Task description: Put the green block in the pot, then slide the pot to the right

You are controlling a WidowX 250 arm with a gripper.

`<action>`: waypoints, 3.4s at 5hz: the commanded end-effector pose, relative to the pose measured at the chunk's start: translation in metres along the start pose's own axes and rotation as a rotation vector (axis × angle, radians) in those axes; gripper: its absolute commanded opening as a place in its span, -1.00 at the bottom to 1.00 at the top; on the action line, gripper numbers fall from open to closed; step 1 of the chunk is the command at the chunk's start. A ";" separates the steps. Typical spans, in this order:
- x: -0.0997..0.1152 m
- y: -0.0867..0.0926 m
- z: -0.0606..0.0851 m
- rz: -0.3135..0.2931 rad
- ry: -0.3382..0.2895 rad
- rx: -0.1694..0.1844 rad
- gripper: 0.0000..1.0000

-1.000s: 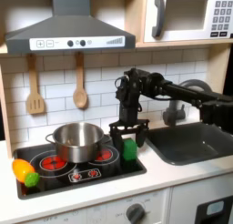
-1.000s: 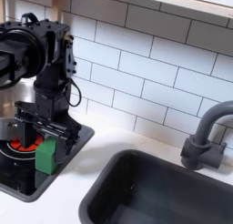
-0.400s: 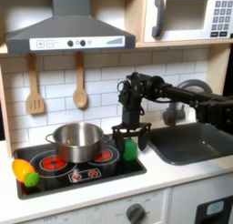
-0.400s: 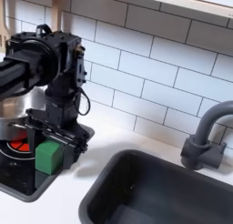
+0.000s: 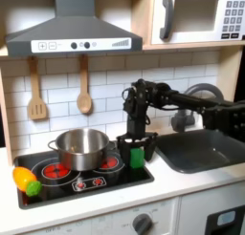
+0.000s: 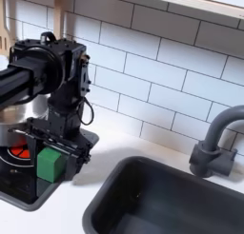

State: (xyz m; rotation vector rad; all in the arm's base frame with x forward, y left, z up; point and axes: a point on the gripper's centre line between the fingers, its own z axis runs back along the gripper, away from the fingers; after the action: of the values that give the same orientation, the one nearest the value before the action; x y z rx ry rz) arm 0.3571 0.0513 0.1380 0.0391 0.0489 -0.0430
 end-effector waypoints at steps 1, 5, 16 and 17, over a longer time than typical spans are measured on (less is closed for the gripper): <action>0.000 0.000 -0.004 -0.003 0.016 -0.005 1.00; -0.004 0.004 0.009 -0.044 -0.033 -0.026 -1.00; 0.029 0.107 0.090 0.128 -0.336 0.009 -1.00; 0.034 0.107 0.087 0.126 -0.349 0.004 -1.00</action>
State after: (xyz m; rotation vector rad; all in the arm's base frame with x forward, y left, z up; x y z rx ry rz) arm 0.3985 0.1548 0.2259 0.0399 -0.2958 0.0796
